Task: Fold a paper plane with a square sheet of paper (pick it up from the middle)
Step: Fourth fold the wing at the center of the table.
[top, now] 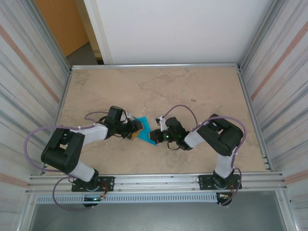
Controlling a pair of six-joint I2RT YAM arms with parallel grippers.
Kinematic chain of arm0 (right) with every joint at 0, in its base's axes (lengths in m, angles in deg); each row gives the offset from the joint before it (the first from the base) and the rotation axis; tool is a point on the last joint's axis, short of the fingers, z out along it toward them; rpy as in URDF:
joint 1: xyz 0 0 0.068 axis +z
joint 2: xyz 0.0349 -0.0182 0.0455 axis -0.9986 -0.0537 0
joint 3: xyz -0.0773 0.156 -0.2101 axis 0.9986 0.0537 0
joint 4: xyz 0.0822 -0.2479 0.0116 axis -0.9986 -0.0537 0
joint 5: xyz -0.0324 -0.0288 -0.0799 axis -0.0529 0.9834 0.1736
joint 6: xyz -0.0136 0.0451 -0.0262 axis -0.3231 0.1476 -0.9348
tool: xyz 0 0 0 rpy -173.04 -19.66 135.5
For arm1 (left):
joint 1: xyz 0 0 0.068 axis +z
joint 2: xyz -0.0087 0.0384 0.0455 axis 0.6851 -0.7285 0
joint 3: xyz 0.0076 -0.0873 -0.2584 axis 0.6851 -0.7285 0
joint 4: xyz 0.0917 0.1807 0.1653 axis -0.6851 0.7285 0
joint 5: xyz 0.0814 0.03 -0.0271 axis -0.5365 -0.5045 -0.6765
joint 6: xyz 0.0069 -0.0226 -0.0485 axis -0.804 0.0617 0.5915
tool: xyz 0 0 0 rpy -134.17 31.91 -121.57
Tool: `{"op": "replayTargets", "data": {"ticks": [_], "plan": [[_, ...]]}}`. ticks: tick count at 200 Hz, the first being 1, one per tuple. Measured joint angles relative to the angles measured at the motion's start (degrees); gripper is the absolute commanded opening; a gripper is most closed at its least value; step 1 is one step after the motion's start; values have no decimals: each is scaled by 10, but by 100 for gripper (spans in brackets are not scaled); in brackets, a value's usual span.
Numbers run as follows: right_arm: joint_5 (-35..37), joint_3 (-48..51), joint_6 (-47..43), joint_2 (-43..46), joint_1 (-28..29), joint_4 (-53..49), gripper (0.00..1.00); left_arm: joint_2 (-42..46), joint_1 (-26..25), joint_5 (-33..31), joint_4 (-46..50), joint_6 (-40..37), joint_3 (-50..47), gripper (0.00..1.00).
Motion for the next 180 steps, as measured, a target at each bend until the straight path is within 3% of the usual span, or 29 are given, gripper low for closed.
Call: {"op": "replayTargets", "data": {"ticks": [108, 132, 180], "plan": [[-19, -3, 45, -5, -10, -6, 6, -19, 0, -6, 9, -1, 5, 47], [-25, -3, 49, -5, -14, -5, 6, -19, -1, -6, 11, -5, 18, 53], [-29, -3, 59, -6, -15, -5, 7, -26, -10, -11, 27, -5, 38, 56]]}}
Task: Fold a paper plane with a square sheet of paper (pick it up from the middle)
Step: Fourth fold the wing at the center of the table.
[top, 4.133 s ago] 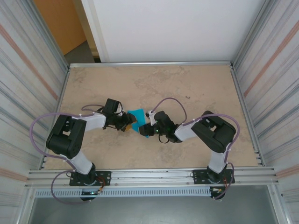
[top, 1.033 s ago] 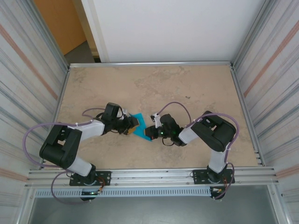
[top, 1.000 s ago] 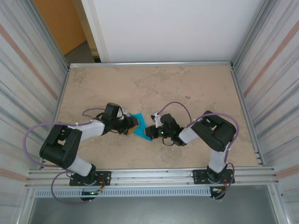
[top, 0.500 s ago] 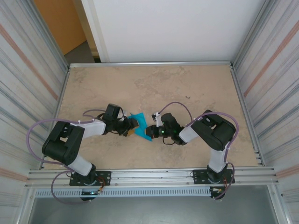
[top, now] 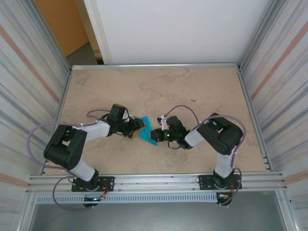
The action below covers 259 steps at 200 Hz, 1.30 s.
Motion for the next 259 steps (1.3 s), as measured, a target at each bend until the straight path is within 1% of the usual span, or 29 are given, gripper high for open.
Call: {"op": "replayTargets", "data": {"ticks": [35, 93, 118, 139, 181, 199, 219, 259], "plan": [[-3, 0, 2, -1, -2, 1, 8, -13, -11, -24, 45, -10, 28, 59], [-5, 0, 10, -1, -2, 4, 12, -32, -29, -71, 114, -23, 62, 60], [-5, 0, 15, 0, -2, 4, 13, -35, -33, -86, 136, -22, 75, 61], [-5, 0, 15, 0, -2, 4, 12, -44, -33, -86, 149, -22, 87, 62], [-3, 0, 15, 0, -2, 2, 9, -45, -34, -85, 144, -23, 88, 62], [-3, 0, 15, 0, -2, 1, 9, -40, -35, -83, 127, -27, 82, 72], [-4, -2, 15, 0, -3, -1, 9, -31, -35, -80, 103, -32, 70, 77], [-10, -6, 15, -1, -3, -9, 9, -29, -35, -79, 95, -38, 65, 76]]}}
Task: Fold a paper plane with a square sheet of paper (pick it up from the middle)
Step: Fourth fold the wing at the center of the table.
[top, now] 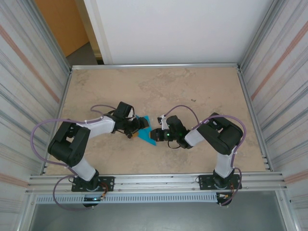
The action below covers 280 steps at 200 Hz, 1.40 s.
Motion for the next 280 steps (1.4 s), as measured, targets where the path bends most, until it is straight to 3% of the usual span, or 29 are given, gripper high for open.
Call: {"op": "replayTargets", "data": {"ticks": [30, 77, 105, 177, 230, 280], "plan": [[-4, -2, 0, 0, -1, -4, 13, -8, 0, -2, 18, 0, 11, 73], [-29, -9, 29, 10, -9, -18, 36, -29, 0, -9, 63, 0, 42, 70], [-29, -9, 40, 41, -16, -64, 42, -34, 0, -9, 73, -1, 49, 70], [24, -13, 27, 180, -19, -240, 40, -37, 0, -8, 79, -4, 52, 67], [28, -51, 23, 145, -12, -297, 34, -42, 0, -6, 80, -6, 55, 61], [23, -82, 23, 108, -7, -307, 32, -43, 0, -4, 80, -10, 55, 64]]}}
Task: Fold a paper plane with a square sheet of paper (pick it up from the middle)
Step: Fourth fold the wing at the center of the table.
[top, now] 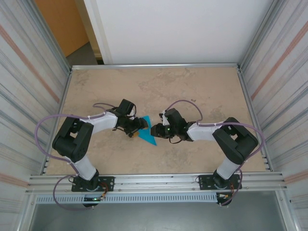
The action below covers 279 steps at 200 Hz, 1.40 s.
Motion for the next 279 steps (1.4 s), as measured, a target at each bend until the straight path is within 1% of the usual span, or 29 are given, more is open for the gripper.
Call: {"op": "replayTargets", "data": {"ticks": [28, 64, 118, 177, 279], "plan": [[-7, -8, 0, -17, 0, -3, 30, -2, 0, 2, 1, -5, 3, 66], [-19, -13, 0, -33, 0, -3, 25, -7, -1, 5, 11, -11, 12, 70], [-30, -14, 0, -45, 0, -2, 20, -9, -3, 4, 17, -20, 17, 70], [-41, -14, 4, -53, 0, 2, 19, -11, -3, 4, 17, -22, 18, 70], [-43, -9, 23, -71, 0, 30, 13, -11, -3, 4, 19, -23, 19, 70]]}}
